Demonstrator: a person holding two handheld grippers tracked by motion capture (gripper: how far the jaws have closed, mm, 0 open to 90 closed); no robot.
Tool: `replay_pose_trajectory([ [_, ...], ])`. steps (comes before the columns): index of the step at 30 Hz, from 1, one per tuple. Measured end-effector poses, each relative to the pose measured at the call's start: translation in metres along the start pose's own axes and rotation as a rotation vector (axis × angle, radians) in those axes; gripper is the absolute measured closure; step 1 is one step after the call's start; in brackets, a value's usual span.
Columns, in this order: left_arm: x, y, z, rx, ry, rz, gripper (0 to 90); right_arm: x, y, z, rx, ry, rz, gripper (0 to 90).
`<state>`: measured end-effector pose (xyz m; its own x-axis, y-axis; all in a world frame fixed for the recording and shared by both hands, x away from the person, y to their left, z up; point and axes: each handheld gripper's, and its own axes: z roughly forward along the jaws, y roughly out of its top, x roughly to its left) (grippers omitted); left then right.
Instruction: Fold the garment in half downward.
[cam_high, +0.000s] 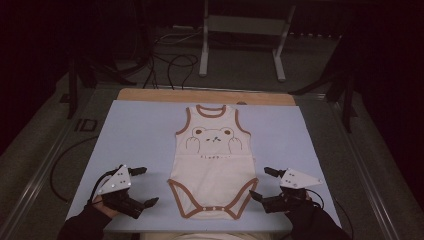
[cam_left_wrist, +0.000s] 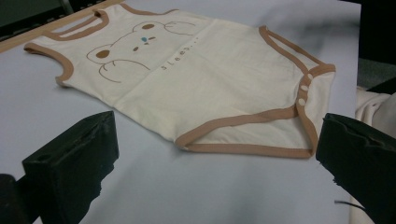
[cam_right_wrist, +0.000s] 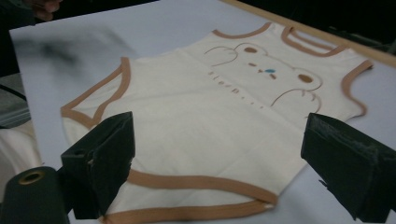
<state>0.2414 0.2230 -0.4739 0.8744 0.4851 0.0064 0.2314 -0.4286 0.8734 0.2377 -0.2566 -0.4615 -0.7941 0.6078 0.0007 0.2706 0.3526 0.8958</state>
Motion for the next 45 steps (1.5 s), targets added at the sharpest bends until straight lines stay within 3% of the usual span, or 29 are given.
replay_pose_trajectory([
  [6,0.009,0.008,-0.002,0.021,0.008,-0.002,0.1,-0.01,0.013,-0.005,-0.009,-0.029,-0.012,10.2],
  [12,0.021,0.016,0.004,0.027,0.012,-0.003,0.0,-0.021,0.021,-0.002,-0.023,-0.048,0.01,10.2],
  [22,0.037,0.035,0.012,0.026,0.037,0.005,0.1,-0.036,0.034,0.01,-0.012,-0.077,0.019,10.2],
  [30,0.049,0.042,0.022,0.071,0.043,0.005,0.0,-0.049,0.046,0.021,-0.015,-0.093,0.011,10.3],
  [35,0.057,0.046,0.031,0.092,0.033,-0.002,0.1,-0.062,0.051,0.028,-0.008,-0.129,0.007,10.2],
  [45,0.066,0.053,0.048,0.121,0.034,-0.01,0.1,-0.08,0.051,0.042,0.022,-0.172,0.045,10.2],
])
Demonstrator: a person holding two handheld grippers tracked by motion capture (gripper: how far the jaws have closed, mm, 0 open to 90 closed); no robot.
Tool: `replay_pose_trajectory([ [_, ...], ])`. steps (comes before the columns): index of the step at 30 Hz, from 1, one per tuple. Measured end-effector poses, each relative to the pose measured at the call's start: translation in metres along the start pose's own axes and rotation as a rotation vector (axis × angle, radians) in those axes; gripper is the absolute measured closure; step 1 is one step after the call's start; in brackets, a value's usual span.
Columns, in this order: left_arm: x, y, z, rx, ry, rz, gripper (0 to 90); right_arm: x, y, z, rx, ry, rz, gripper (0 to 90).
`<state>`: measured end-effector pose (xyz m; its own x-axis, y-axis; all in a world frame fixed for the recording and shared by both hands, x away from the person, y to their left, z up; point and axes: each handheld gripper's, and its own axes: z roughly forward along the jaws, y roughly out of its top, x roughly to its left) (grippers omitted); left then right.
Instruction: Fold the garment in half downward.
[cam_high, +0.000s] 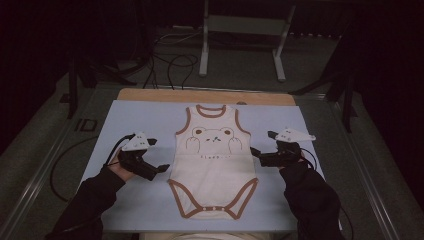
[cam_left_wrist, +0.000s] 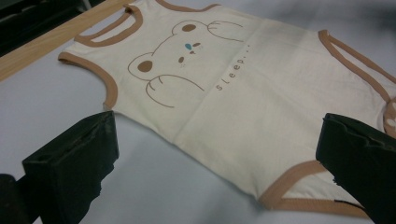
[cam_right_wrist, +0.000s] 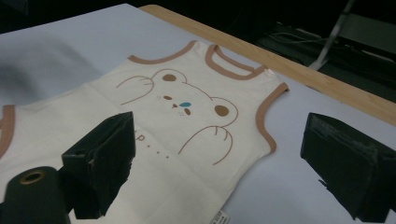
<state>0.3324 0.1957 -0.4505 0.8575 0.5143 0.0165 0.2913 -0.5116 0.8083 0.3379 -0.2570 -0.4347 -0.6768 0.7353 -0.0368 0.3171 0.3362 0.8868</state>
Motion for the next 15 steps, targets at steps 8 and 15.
replay_pose_trajectory([
  [8,0.006,0.004,0.02,0.017,-0.001,-0.017,0.1,-0.007,-0.005,0.017,0.03,-0.01,0.023,10.2],
  [15,0.011,-0.003,0.036,0.042,0.015,-0.046,0.1,-0.008,-0.013,0.028,0.061,-0.015,0.038,10.2],
])
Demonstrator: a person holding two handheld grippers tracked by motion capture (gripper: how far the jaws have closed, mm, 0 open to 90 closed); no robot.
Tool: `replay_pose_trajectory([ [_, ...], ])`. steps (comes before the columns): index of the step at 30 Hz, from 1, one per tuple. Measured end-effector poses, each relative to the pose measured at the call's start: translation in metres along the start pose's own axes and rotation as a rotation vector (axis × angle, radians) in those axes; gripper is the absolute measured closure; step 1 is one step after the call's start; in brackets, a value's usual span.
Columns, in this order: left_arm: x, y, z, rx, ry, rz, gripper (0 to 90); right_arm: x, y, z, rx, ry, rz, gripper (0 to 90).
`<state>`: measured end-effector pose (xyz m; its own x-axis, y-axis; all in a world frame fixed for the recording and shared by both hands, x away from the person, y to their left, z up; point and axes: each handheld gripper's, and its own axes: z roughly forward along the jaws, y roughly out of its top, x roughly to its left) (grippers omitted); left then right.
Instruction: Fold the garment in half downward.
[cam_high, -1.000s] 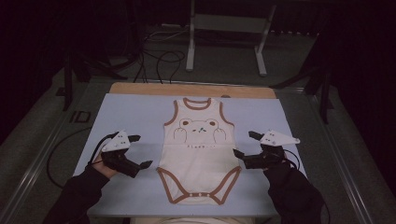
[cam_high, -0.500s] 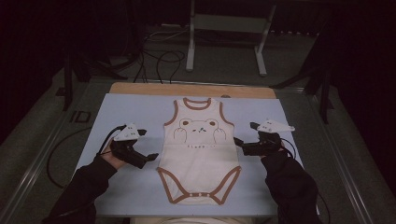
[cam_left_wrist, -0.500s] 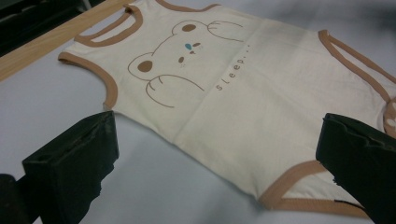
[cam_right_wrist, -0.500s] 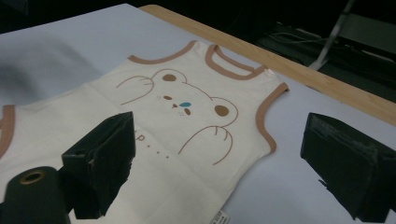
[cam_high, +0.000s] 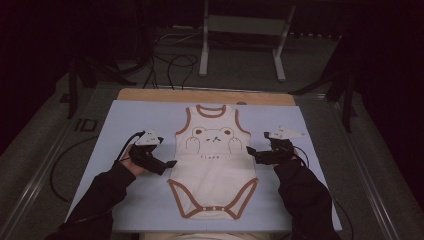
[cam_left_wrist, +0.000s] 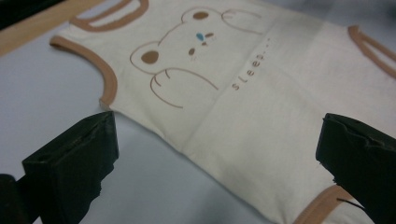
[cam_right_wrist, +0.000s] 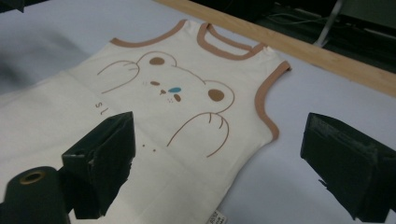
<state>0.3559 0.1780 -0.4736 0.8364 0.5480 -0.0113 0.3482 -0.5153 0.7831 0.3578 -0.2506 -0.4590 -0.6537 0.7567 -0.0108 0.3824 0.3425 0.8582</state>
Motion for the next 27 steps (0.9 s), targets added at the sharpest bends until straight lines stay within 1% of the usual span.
replay_pose_trajectory([
  [1,0.001,-0.001,0.005,0.001,-0.008,-0.017,0.1,0.0,-0.003,0.003,0.007,0.005,-0.001,10.2],
  [2,0.001,-0.001,0.005,0.001,-0.008,-0.017,0.1,0.0,-0.004,0.004,0.004,0.008,0.002,10.3],
  [3,0.002,-0.002,0.009,0.01,-0.006,-0.017,0.1,0.001,-0.006,0.006,0.009,0.003,0.012,10.2],
  [4,0.002,-0.002,0.009,0.01,-0.006,-0.017,0.1,0.001,-0.006,0.006,0.009,0.003,0.012,10.2],
  [5,0.003,-0.002,0.013,0.024,-0.009,-0.014,0.1,0.0,-0.008,0.009,0.023,-0.01,0.006,10.2],
  [6,0.003,-0.002,0.013,0.024,-0.009,-0.014,0.1,0.0,-0.009,0.01,0.033,-0.009,0.004,10.2],
  [7,0.004,-0.003,0.017,0.037,-0.02,-0.016,0.1,0.0,-0.011,0.013,0.045,-0.012,0.0,10.2],
  [8,0.004,-0.003,0.017,0.037,-0.02,-0.016,0.1,0.0,-0.011,0.013,0.045,-0.012,0.0,10.2],
  [9,0.003,-0.003,0.021,0.045,-0.019,-0.014,0.1,-0.001,-0.014,0.016,0.054,-0.001,0.005,10.2],
  [10,0.003,-0.003,0.021,0.045,-0.019,-0.014,0.1,-0.001,-0.015,0.017,0.058,0.0,0.007,10.2],
  [11,0.003,-0.003,0.025,0.05,-0.027,-0.022,0.1,-0.001,-0.017,0.019,0.062,0.002,0.014,10.2],
  [12,0.003,-0.003,0.025,0.05,-0.027,-0.022,0.1,-0.001,-0.017,0.019,0.062,0.002,0.014,10.2],
  [13,0.004,-0.003,0.029,0.058,-0.034,-0.021,0.1,-0.003,-0.019,0.022,0.074,0.007,0.026,10.2],
  [15,0.003,-0.003,0.032,0.057,-0.041,-0.016,0.1,-0.004,-0.021,0.024,0.084,0.015,0.037,10.2],
  [16,0.003,-0.003,0.032,0.057,-0.041,-0.016,0.1,-0.004,-0.021,0.024,0.084,0.015,0.037,10.2],
  [17,0.003,-0.003,0.036,0.067,-0.047,-0.013,0.1,-0.004,-0.023,0.026,0.102,0.004,0.032,10.2],
  [18,0.003,-0.003,0.039,0.08,-0.048,-0.012,0.1,-0.004,-0.024,0.027,0.107,0.006,0.029,10.2],
  [20,0.003,-0.003,0.04,0.088,-0.044,-0.011,0.1,-0.004,-0.025,0.028,0.113,0.01,0.038,10.2],
  [21,0.003,-0.001,0.043,0.094,-0.043,0.001,0.1,-0.004,-0.026,0.032,0.123,0.006,0.058,10.1],
  [22,0.002,0.0,0.044,0.087,-0.019,0.004,0.1,-0.004,-0.026,0.032,0.128,0.005,0.065,10.2],
  [23,0.002,0.0,0.045,0.084,-0.012,-0.003,0.1,-0.005,-0.027,0.034,0.132,0.003,0.07,10.2],
  [24,0.002,0.0,0.045,0.084,-0.012,-0.003,0.1,-0.005,-0.027,0.034,0.129,0.01,0.077,10.1],
  [25,0.004,0.001,0.047,0.095,-0.014,0.0,0.1,-0.006,-0.027,0.035,0.13,0.025,0.091,10.2],
  [26,0.004,0.001,0.047,0.095,-0.014,0.0,0.1,-0.006,-0.027,0.036,0.135,0.028,0.099,10.7],
  [27,0.005,0.001,0.05,0.112,-0.011,-0.002,0.2,-0.006,-0.028,0.037,0.141,0.027,0.089,13.9],
])
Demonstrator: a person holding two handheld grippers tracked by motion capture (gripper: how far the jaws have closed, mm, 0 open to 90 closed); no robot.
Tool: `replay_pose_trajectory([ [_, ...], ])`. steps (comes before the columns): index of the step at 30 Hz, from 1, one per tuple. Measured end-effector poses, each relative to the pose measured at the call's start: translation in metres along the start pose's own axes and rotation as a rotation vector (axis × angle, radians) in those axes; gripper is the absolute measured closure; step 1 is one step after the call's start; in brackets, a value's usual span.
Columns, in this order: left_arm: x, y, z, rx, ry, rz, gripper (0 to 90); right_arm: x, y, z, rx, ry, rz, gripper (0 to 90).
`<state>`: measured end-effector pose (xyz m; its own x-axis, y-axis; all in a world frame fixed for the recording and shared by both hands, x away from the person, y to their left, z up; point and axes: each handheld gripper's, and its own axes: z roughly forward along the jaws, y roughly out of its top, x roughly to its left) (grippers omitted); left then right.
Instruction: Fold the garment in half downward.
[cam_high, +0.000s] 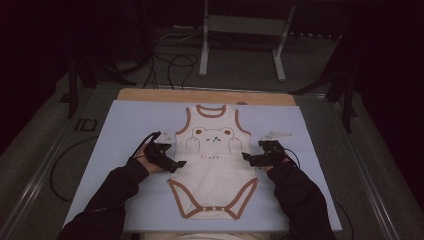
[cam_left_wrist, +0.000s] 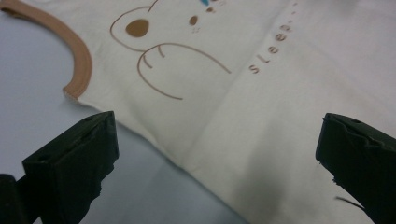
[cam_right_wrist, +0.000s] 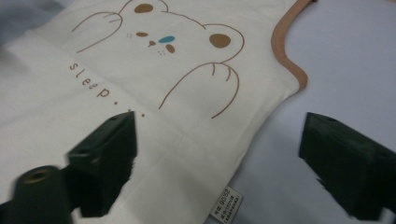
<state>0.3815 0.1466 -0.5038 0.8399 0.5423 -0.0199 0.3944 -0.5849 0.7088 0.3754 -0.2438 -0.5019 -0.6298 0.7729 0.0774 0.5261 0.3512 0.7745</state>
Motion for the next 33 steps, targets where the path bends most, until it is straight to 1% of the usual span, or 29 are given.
replay_pose_trajectory([
  [1,0.0,0.0,0.0,0.0,0.0,0.0,0.2,0.0,0.0,0.0,0.002,0.003,-0.001,14.3],
  [2,0.0,0.0,0.003,0.022,0.004,0.007,1.3,0.0,-0.001,0.002,0.008,0.013,0.005,15.8],
  [5,0.001,-0.001,0.006,0.031,0.009,0.007,1.4,0.0,-0.002,0.005,0.02,0.009,-0.002,18.1],
  [6,0.002,-0.002,0.008,0.038,0.005,0.003,1.6,0.001,-0.003,0.008,0.035,0.003,-0.014,22.8],
  [7,0.003,-0.003,0.008,0.046,0.017,0.0,2.1,0.0,-0.004,0.009,0.04,-0.005,-0.017,24.4],
  [8,0.003,-0.003,0.008,0.047,0.017,0.0,4.0,0.0,-0.005,0.01,0.052,-0.009,-0.012,27.5],
  [9,0.003,-0.003,0.008,0.047,0.017,0.0,6.2,0.0,-0.005,0.01,0.052,-0.009,-0.012,27.5],
  [10,0.004,-0.004,0.008,0.041,0.017,0.002,9.2,0.0,-0.006,0.012,0.063,-0.005,-0.014,30.6],
  [13,0.006,-0.004,0.008,0.051,0.021,-0.006,12.4,-0.001,-0.007,0.014,0.071,-0.005,-0.014,33.1],
  [14,0.007,-0.004,0.01,0.061,0.032,-0.009,15.3,-0.001,-0.007,0.015,0.083,-0.007,-0.01,38.2],
  [15,0.007,-0.005,0.01,0.065,0.017,-0.007,17.7,-0.001,-0.007,0.016,0.084,-0.006,-0.014,39.8],
  [16,0.008,-0.005,0.011,0.068,0.014,-0.006,19.6,-0.001,-0.007,0.016,0.087,-0.005,-0.02,39.9],
  [17,0.008,-0.006,0.012,0.082,0.023,-0.006,21.5,-0.001,-0.007,0.017,0.09,-0.007,-0.023,41.0],
  [18,0.009,-0.006,0.012,0.082,0.019,-0.008,26.0,-0.001,-0.007,0.017,0.1,-0.007,-0.025,43.0],
  [19,0.01,-0.007,0.013,0.082,0.016,-0.022,28.5,-0.001,-0.008,0.018,0.101,-0.004,-0.027,44.1],
  [20,0.01,-0.007,0.013,0.09,0.024,-0.023,31.4,0.0,-0.008,0.019,0.111,-0.006,-0.029,45.2],
  [21,0.01,-0.007,0.013,0.09,0.024,-0.023,34.6,0.0,-0.008,0.019,0.111,-0.006,-0.029,45.2],
  [22,0.011,-0.007,0.013,0.083,0.02,-0.03,37.6,0.001,-0.008,0.02,0.124,-0.001,-0.035,48.9],
  [23,0.011,-0.007,0.013,0.083,0.02,-0.03,39.1,0.001,-0.008,0.02,0.124,-0.001,-0.035,48.9],
  [24,0.013,-0.007,0.013,0.075,0.027,-0.052,41.9,0.002,-0.008,0.021,0.127,-0.009,-0.049,51.8],
  [26,0.014,-0.006,0.013,0.081,0.031,-0.066,48.2,0.002,-0.008,0.02,0.132,-0.002,-0.056,55.9],
  [27,0.014,-0.006,0.013,0.081,0.031,-0.066,50.8,0.002,-0.008,0.02,0.132,-0.002,-0.056,55.9],
  [28,0.014,-0.005,0.013,0.085,0.03,-0.07,50.8,0.003,-0.008,0.02,0.134,-0.006,-0.065,57.3],
  [29,0.013,-0.004,0.013,0.087,0.03,-0.077,56.6,0.004,-0.008,0.02,0.135,-0.001,-0.073,60.8],
  [33,0.009,0.0,0.014,0.11,0.027,-0.071,65.7,0.006,-0.007,0.02,0.144,0.006,-0.083,67.4],
])
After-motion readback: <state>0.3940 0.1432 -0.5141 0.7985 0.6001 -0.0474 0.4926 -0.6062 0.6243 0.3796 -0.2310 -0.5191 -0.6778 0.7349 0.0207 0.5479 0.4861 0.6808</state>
